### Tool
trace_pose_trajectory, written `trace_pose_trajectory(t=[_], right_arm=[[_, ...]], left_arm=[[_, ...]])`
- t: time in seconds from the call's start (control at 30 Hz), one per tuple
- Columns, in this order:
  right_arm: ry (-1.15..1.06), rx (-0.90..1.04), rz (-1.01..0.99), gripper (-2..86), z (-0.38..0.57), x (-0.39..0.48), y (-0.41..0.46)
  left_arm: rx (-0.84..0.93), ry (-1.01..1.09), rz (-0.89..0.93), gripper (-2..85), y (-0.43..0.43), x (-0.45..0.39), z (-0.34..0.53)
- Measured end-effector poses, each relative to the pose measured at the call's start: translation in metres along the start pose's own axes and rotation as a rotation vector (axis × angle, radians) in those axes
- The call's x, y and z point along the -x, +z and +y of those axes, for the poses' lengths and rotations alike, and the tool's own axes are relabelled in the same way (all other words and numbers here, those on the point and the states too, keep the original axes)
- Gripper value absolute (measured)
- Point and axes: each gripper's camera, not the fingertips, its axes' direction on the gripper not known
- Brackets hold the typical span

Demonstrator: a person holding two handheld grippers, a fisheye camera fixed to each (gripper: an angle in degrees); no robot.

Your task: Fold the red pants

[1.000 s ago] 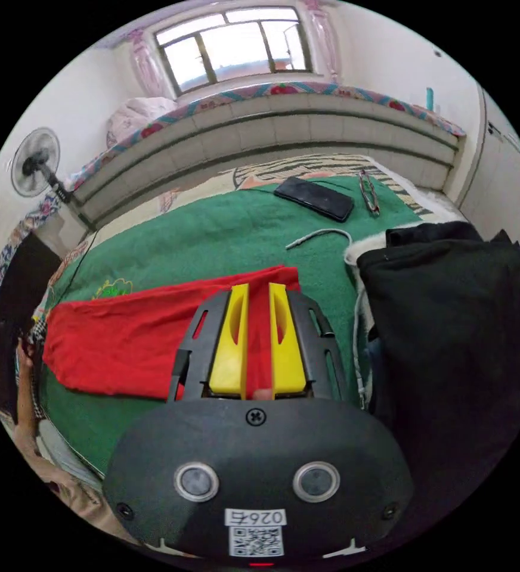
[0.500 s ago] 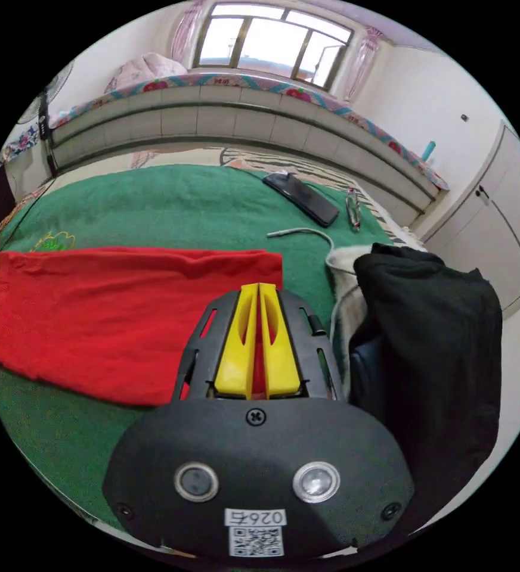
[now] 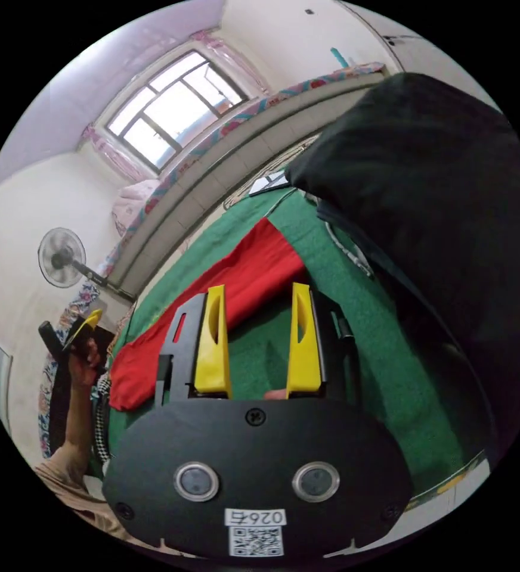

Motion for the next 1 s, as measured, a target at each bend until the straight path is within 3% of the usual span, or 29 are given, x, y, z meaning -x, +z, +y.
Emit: trace_pose_trajectory(t=[0.2, 0.43, 0.53, 0.6, 0.73, 1.0], right_arm=[[0.023, 0.004, -0.018, 18.2, -0.003, -0.015, 0.013], [0.044, 0.007, -0.039, 13.4, -0.013, -0.022, 0.022], [0.078, 0.074, -0.144, 3.2, -0.016, -0.037, 0.032], [0.084, 0.071, -0.208, 0.3, -0.013, -0.041, 0.029], [0.013, -0.009, -0.234, -1.2, -0.001, -0.027, 0.007], [-0.194, -0.171, -0.442, -1.1, 0.036, 0.049, -0.04]], left_arm=[[0.219, 0.04, 0.109, 16.6, 0.183, -0.008, -0.111], [0.419, 0.084, 0.11, 13.7, 0.31, -0.032, -0.161], [0.414, 0.139, 0.099, 5.3, 0.319, -0.032, -0.178], [0.448, 0.072, 0.218, 1.7, 0.325, -0.014, -0.189], [0.368, 0.051, 0.347, 0.6, 0.308, 0.006, -0.2], [0.163, 0.235, 0.55, 0.1, 0.203, 0.033, -0.22]])
